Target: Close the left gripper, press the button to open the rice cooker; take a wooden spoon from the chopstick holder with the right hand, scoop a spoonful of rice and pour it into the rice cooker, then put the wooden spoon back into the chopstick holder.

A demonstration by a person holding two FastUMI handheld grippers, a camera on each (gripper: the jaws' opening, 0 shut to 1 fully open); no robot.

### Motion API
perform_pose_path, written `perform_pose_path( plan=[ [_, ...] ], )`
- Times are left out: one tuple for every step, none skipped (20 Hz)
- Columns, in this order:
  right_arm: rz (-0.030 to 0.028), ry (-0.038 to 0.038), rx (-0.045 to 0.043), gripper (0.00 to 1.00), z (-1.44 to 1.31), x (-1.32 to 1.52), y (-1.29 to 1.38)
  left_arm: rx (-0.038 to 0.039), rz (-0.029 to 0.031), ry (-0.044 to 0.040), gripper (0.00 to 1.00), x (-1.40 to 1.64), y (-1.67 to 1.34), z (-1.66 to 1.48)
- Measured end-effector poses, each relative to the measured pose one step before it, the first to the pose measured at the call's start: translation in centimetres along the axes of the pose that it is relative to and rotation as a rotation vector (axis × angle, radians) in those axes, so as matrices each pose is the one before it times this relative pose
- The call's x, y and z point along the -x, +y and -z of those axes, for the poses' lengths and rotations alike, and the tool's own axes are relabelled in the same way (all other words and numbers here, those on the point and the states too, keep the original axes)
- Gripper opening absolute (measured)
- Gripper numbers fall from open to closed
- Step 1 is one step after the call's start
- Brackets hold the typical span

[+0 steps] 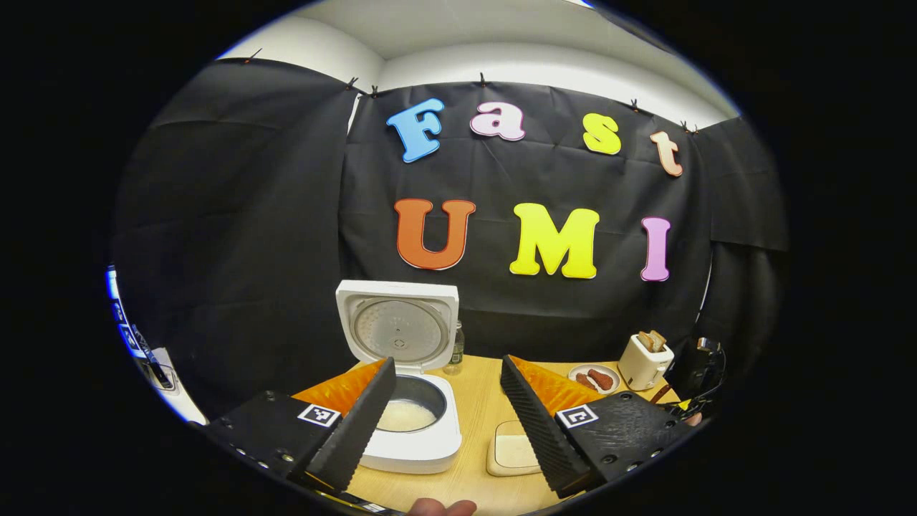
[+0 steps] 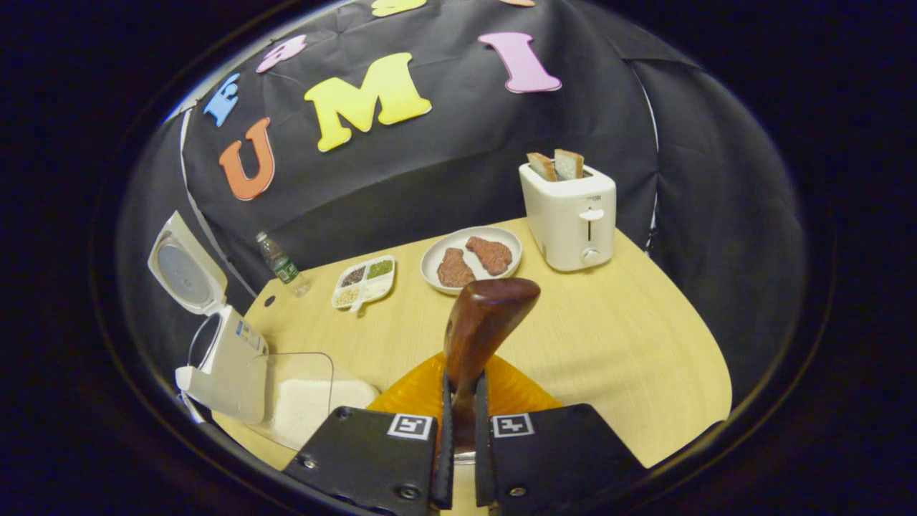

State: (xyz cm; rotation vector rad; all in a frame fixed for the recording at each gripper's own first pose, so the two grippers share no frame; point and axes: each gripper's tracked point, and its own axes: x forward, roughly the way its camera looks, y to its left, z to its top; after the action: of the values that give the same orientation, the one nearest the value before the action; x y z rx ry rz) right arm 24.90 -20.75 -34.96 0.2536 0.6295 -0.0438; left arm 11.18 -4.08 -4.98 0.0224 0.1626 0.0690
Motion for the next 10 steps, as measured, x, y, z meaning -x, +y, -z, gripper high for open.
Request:
perform_pose_path(
  plan=[
    [0.00431, -0.01481, 0.01118, 0.17, -0.564, 0.683, 0.322, -0.00340, 0.00343, -0.00416, 0.94, 0.287, 0.290, -0.092],
    [0.00831, -0.01587, 0.00833, 0.16, -0.664, 0.777, 0.312, -0.00123, 0.00567, -0.00565, 0.94, 0.208, 0.339, -0.030],
    [0.01266, -0.01834, 0.00757, 0.16, -0.757, 0.757, 0.229, 0.00051, 0.00632, -0.00765, 0.94, 0.163, 0.250, -0.217],
    [0.00947, -0.02361, 0.00501, 0.15, -0.903, 0.809, 0.381, 0.00193, 0.00565, -0.00672, 0.94, 0.271, 0.333, -0.155],
    [0.00652, -0.02236, 0.00494, 0.15, -0.902, 0.741, 0.518, 0.00321, 0.00488, -0.00536, 0.94, 0.235, 0.371, -0.135],
    [0.00623, -0.02089, 0.00304, 0.14, -0.816, 0.841, 0.699, 0.00479, 0.00368, -0.00243, 0.94, 0.268, 0.365, -0.021],
    [-0.00107, -0.02025, 0.00193, 0.14, -0.869, 0.679, 0.883, 0.00221, 0.00245, -0.00114, 0.94, 0.182, 0.516, -0.076],
    [-0.00872, -0.02018, 0.00307, 0.13, -0.838, 0.723, 1.298, -0.00035, 0.00049, -0.00215, 0.94, 0.273, 0.514, -0.025],
    [-0.01174, -0.01697, 0.00562, 0.12, -0.748, 0.656, 1.440, -0.00202, 0.00159, -0.00310, 0.94, 0.211, 0.549, 0.033],
    [-0.01228, -0.01355, 0.00966, 0.12, -0.504, 0.557, 1.554, -0.00146, 0.00036, -0.00114, 0.94, 0.288, 0.676, -0.041]
  ],
)
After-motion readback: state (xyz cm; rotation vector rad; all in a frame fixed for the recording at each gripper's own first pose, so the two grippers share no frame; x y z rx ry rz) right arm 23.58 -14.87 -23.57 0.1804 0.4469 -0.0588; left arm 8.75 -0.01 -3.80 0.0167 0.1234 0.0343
